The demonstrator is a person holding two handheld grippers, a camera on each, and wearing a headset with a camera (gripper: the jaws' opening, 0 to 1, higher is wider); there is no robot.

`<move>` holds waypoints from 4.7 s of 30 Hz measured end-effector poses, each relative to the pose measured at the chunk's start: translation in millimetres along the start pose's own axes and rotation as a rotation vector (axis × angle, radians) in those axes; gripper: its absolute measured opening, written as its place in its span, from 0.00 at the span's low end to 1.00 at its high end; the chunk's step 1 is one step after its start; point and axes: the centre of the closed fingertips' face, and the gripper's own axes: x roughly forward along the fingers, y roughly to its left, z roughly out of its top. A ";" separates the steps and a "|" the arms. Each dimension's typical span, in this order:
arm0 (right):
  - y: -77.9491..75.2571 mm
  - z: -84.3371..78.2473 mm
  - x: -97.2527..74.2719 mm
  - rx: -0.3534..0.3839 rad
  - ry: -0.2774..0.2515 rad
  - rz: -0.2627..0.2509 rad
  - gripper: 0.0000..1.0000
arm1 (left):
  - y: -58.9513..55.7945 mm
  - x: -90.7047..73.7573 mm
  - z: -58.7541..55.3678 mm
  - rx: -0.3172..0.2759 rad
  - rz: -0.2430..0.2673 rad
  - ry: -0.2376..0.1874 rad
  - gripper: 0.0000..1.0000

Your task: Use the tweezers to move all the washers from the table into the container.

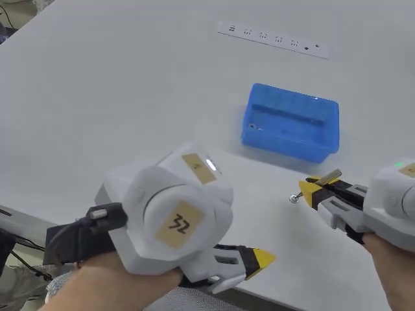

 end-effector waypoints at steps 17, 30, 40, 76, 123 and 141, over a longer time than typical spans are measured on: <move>0.4 34.2 -3.6 0.041 -0.048 0.032 0.03 | 1.8 -2.3 -0.9 0.004 0.005 0.002 0.95; -20.0 81.3 -9.3 0.023 -0.149 -0.009 0.03 | 4.2 -3.0 -1.6 0.008 0.007 0.007 0.94; -48.9 100.3 12.1 0.021 -0.180 -0.063 0.03 | 4.5 -2.1 -3.2 0.012 0.009 0.016 0.93; -69.7 60.9 72.5 0.020 -0.019 -0.067 0.03 | 8.7 -1.3 -0.6 0.004 0.004 0.018 0.89; 116.5 21.6 -49.3 -0.450 0.052 0.462 0.03 | -50.7 -17.7 64.1 0.344 -0.408 -0.177 0.09; 88.6 -7.8 -36.5 -0.632 0.196 0.451 0.04 | -51.2 8.1 45.9 0.582 -0.480 -0.085 0.00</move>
